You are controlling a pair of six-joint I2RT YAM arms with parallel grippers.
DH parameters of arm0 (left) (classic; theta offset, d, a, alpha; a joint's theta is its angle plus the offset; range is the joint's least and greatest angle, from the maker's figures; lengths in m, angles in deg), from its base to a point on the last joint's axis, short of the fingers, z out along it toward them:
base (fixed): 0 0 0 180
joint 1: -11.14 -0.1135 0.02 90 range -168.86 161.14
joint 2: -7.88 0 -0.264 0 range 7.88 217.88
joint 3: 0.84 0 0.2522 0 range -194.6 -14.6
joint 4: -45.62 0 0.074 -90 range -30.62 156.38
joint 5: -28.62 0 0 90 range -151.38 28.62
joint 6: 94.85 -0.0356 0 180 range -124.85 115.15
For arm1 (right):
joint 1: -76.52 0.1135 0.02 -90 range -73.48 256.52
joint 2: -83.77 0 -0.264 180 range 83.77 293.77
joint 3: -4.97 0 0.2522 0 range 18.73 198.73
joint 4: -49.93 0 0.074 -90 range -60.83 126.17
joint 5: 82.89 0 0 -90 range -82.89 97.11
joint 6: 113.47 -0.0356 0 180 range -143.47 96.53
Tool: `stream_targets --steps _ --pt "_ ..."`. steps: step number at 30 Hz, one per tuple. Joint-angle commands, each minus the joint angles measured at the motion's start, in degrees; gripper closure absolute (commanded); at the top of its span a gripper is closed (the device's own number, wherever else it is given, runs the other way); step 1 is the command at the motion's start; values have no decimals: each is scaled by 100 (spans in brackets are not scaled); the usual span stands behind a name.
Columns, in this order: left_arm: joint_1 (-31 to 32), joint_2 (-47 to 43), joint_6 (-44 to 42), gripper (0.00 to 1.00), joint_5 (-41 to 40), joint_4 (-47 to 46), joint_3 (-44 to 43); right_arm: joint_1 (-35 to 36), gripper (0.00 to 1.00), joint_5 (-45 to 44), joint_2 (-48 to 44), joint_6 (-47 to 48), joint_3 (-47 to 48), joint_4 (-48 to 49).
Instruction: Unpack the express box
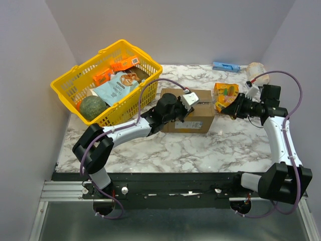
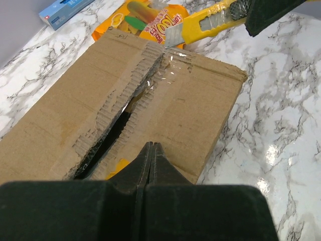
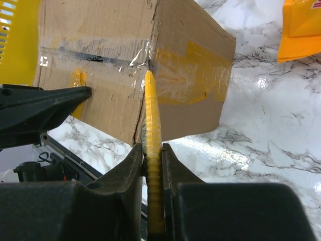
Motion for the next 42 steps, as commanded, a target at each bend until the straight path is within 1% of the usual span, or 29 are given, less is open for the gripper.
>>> stream_targets --steps 1,9,15,19,22,24,28,30,31,32,34,35,36,38,39,40,41,42 --pt "-160 459 -8 100 -448 1145 262 32 100 134 -162 209 132 -684" --pt "-186 432 -17 100 -457 1128 297 -11 100 134 -364 683 334 -1510" --pt "-187 441 1 100 -466 1101 297 -29 100 161 -443 851 360 -1967" --pt "-178 406 -43 100 -457 1119 314 -55 99 160 -504 1202 536 -2397" --pt "-186 353 -43 100 -405 1136 349 -108 99 134 -557 1317 860 -2845" --pt "-186 318 -70 100 -369 1145 367 -117 100 108 -531 1422 1247 -3004" --pt "-186 187 -140 100 -36 1136 358 -134 99 -330 -601 1458 1669 -2909" --pt "-186 55 -158 100 473 1320 96 -135 100 -428 -654 1440 1565 -2566" --pt "-187 2 -149 100 614 1425 -62 -135 100 -681 -750 1431 1451 -2435" --pt "-178 -120 -123 87 772 1522 -481 -135 100 -805 -812 1370 1250 -1998" --pt "-186 -218 -96 75 879 1769 -949 -135 100 -963 -847 1352 872 -1548" --pt "-178 -296 -209 66 879 1917 -1386 -135 100 -1017 -778 1317 800 -1450" --pt "-178 -315 -297 62 705 2101 -1582 -135 100 -1096 -725 1221 774 -1388" --pt "-248 -297 -657 52 537 2331 -2047 -135 100 -974 -567 1211 738 -1195" --pt "-309 -262 -720 51 458 2445 -2137 -126 100 -878 -540 1264 738 -1168" --pt "-510 -227 -720 50 396 2446 -2181 -117 99 -685 -531 1264 721 -1002" --pt "-607 -105 -703 45 396 2455 -2243 -117 100 -561 -548 1299 599 -914" --pt "-713 9 -642 44 413 2490 -2313 -100 100 -430 -644 1482 510 -808"
